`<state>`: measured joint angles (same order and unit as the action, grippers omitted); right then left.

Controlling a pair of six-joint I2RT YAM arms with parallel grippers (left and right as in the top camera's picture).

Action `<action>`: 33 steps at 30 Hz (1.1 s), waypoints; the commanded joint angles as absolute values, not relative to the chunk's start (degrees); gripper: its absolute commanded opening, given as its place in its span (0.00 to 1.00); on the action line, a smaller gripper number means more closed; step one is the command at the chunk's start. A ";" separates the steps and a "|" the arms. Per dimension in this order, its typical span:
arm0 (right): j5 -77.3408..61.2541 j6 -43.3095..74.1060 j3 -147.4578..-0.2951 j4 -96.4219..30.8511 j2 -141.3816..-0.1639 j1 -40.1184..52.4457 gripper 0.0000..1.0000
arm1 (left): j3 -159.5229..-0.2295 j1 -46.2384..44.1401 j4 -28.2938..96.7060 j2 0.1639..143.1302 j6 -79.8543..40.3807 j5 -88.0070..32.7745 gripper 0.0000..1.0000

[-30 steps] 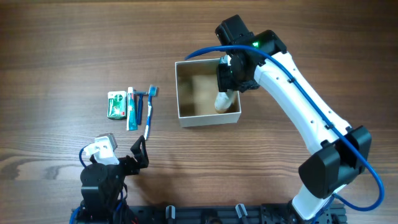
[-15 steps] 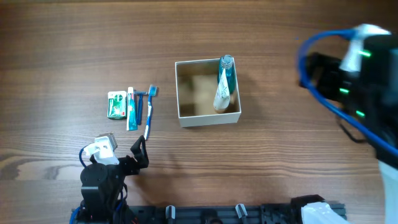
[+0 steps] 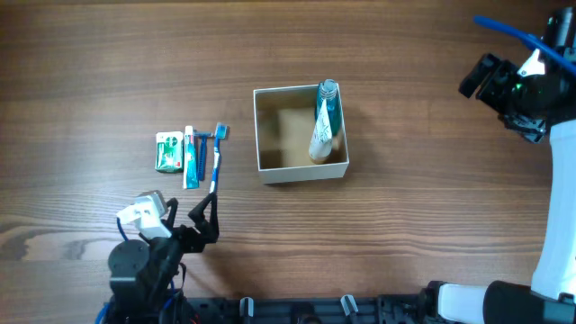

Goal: Pack container
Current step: 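Lift the right gripper away to the upper right, then reach the left gripper to the green toothpaste box and grasp it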

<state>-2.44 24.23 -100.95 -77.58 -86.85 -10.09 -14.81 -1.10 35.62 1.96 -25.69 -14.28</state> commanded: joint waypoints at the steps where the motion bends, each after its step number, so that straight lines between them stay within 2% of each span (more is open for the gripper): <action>1: -4.14 24.82 -101.12 -77.56 -87.13 -10.20 1.00 | -28.29 -0.99 38.98 10.46 -27.77 -12.10 1.00; 4: -4.16 24.84 -101.12 -77.56 -87.13 -10.20 1.00 | -39.70 -0.99 46.44 21.71 -24.97 -0.25 0.99; 6: -4.16 24.84 -101.12 -77.58 -87.13 -10.20 1.00 | -53.19 -0.99 52.62 35.73 -17.80 8.12 1.00; 11: -4.14 24.82 -101.12 -77.58 -87.13 -10.20 1.00 | -71.33 -0.99 57.60 56.64 -15.18 6.96 1.00; 19: -4.16 24.84 -101.12 -77.56 -87.13 -10.20 1.00 | -72.44 3.01 58.17 76.16 -18.41 8.40 1.00; 23: -4.16 24.84 -101.12 -77.56 -87.13 -10.20 1.00 | -72.44 4.40 57.93 87.26 -7.77 2.83 1.00; 29: -4.16 24.84 -101.12 -77.56 -87.13 -10.20 1.00 | -72.44 4.43 52.01 104.57 -7.68 3.51 1.00; 33: -4.16 24.84 -101.12 -77.56 -87.13 -10.20 1.00 | -72.44 4.40 48.29 108.95 -7.68 5.50 1.00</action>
